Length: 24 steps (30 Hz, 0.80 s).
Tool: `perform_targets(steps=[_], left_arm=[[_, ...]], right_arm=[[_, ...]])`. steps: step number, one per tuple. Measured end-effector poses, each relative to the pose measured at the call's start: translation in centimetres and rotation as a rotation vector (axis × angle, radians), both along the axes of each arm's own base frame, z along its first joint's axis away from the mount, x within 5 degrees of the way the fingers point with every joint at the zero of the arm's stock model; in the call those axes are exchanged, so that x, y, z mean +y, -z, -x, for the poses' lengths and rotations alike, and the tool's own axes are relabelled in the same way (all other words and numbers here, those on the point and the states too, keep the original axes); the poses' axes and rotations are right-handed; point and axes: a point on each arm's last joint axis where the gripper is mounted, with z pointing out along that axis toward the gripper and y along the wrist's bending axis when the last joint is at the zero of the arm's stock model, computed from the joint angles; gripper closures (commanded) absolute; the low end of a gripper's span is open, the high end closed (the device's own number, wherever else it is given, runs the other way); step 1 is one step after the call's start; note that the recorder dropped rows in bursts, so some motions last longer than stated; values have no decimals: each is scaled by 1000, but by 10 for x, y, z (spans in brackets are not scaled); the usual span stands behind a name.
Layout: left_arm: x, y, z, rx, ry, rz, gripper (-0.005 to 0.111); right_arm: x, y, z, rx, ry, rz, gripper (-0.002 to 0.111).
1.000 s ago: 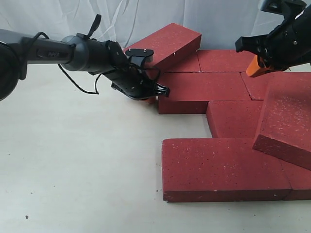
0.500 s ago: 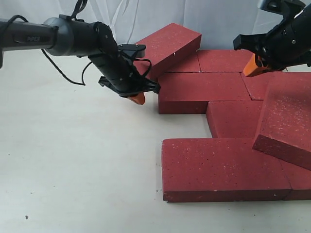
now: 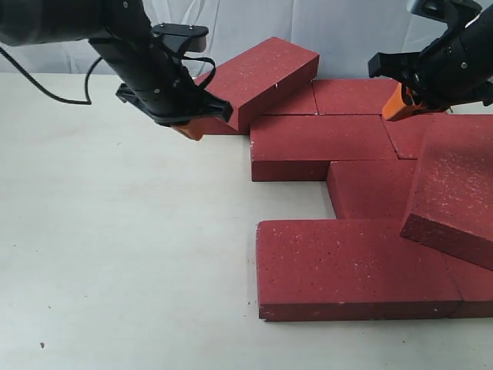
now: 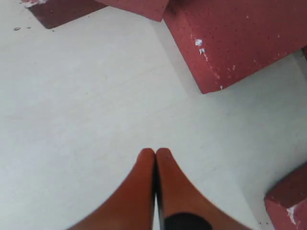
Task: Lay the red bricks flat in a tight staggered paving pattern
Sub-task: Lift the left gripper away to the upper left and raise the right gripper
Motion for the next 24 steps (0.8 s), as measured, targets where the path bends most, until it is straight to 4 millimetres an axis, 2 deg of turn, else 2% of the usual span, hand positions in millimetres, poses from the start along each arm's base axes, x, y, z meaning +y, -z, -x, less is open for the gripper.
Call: perform_targets(steps=[10, 15, 21, 24], left_arm=[[35, -56, 45, -136, -5, -13, 107], [69, -84, 56, -215, -100, 21, 107], [113, -95, 63, -250, -254, 30, 107], [126, -95, 68, -265, -299, 32, 107]], right_arm=[[0, 0, 0, -2, -5, 0, 109], [0, 0, 0, -2, -6, 1, 109], [0, 0, 0, -7, -16, 5, 109], [-1, 0, 0, -9, -24, 20, 109]])
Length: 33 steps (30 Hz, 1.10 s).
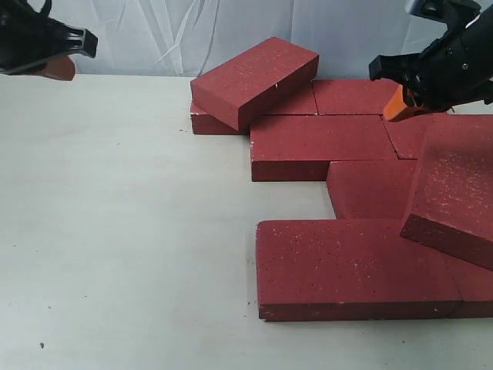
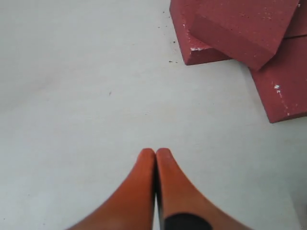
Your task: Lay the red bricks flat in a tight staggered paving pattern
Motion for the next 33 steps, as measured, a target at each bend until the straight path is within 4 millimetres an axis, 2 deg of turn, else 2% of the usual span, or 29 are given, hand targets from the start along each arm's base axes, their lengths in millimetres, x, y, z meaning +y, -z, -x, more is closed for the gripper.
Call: perform_targets(steps=[7, 12, 18, 21, 27, 28, 30, 33], left_arm=[[4, 22, 9, 48, -33, 37, 107], [4, 42, 14, 74, -55, 66, 107], [1, 46, 15, 82, -79, 120, 107], [1, 46, 14, 76, -81, 123, 107], [1, 45, 14, 67, -84, 128, 107], [1, 45, 14, 65, -85, 128, 107], [1, 45, 14, 65, -85, 128, 107], [1, 45, 13, 63, -85, 128, 107]], right_arm=[[-5, 3, 1, 5, -25, 67, 109], [-10, 14, 7, 50, -12, 125, 109], [-29, 17, 6, 34, 77, 234, 109], [-51, 16, 3, 15, 162, 227, 109], [-113, 13, 2, -22, 382, 188, 109], [-132, 12, 5, -28, 447, 178, 109], [-154, 12, 11, -24, 518, 171, 109], [-168, 13, 16, -20, 560, 174, 109]])
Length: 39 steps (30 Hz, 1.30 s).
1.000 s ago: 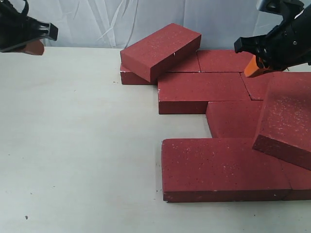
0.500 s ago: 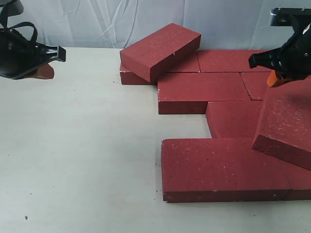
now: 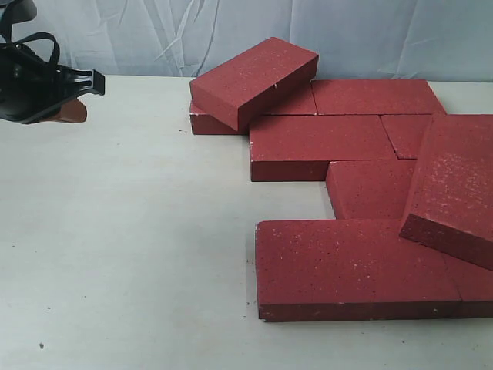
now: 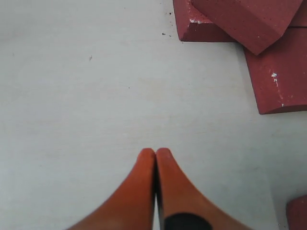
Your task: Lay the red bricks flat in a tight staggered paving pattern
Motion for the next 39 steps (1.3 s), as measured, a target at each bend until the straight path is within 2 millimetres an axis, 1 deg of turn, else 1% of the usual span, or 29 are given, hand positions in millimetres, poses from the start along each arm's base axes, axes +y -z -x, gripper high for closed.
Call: perform_targets(steps=[2, 5, 8, 9, 10, 11, 13, 14, 16, 17, 18, 19, 21, 22, 26, 28, 31, 33, 36, 39], left_arm=[[0, 0, 0, -2, -1, 0, 107], [0, 0, 0, -2, -1, 2, 107], [0, 0, 0, -2, -1, 2, 107], [0, 0, 0, -3, -2, 2, 107], [0, 0, 0, -3, -2, 2, 107], [0, 0, 0, -3, -2, 2, 107], [0, 0, 0, -5, -3, 2, 107], [0, -1, -1, -11, -4, 3, 107], [0, -1, -1, -14, -5, 3, 107], [0, -1, -1, -17, -6, 3, 107], [0, -1, -1, -17, -6, 3, 107], [0, -1, -1, -17, -6, 3, 107], [0, -1, -1, -17, -6, 3, 107], [0, -1, -1, -17, -6, 3, 107], [0, -1, -1, -17, -6, 3, 107], [0, -1, -1, -17, -6, 3, 107], [0, -1, -1, -17, -6, 3, 107], [0, -1, -1, -17, -6, 3, 107], [0, -1, -1, -17, -6, 3, 107], [0, -1, -1, -17, -6, 3, 107]], right_arm=[[-6, 5, 4, 20, 12, 9, 109], [-8, 25, 5, 85, 14, -11, 109], [-3, 44, 2, 168, -7, -45, 109], [1, 52, 1, 209, -25, -60, 109], [4, 55, 1, 225, -39, -64, 109], [12, 60, -1, 254, -80, -66, 109], [26, 61, -5, 264, -140, -64, 109], [41, 63, -9, 266, -207, -64, 109], [60, 63, -12, 263, -281, -65, 109], [78, 63, -15, 262, -343, -64, 109], [87, 62, -15, 263, -372, -64, 109], [104, 62, -16, 264, -421, -61, 109], [118, 62, -16, 265, -465, -56, 109], [130, 62, -16, 265, -506, -50, 109], [152, 62, -14, 265, -586, -36, 109], [160, 62, -13, 265, -612, -34, 109], [162, 62, -12, 275, -621, -36, 109], [157, 58, -13, 281, -612, -41, 109], [144, 45, -16, 263, -577, -49, 109], [125, 31, -20, 223, -524, -46, 109]])
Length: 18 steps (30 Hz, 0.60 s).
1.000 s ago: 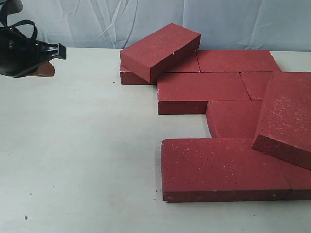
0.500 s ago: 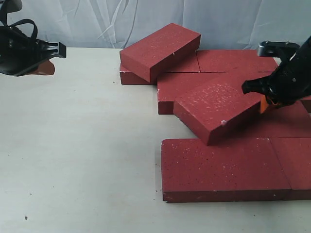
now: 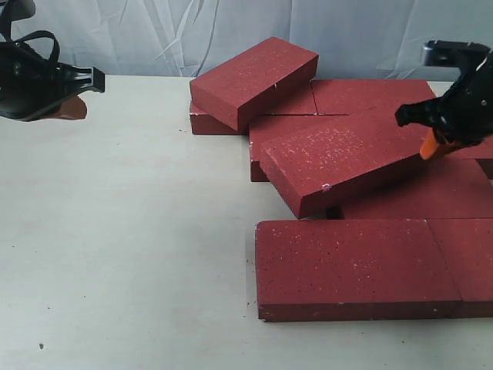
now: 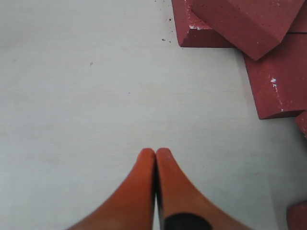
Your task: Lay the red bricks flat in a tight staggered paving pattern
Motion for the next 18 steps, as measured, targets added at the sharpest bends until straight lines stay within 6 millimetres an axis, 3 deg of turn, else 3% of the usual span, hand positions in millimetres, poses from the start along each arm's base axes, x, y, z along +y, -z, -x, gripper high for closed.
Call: perform_targets(steps=[9, 18], left_arm=[[0, 0, 0, 0, 0, 0, 107], [0, 0, 0, -7, -1, -1, 107]], right_arm=[[-59, -15, -14, -204, 203, 13, 109], [-53, -10, -33, -337, 267, -31, 109]])
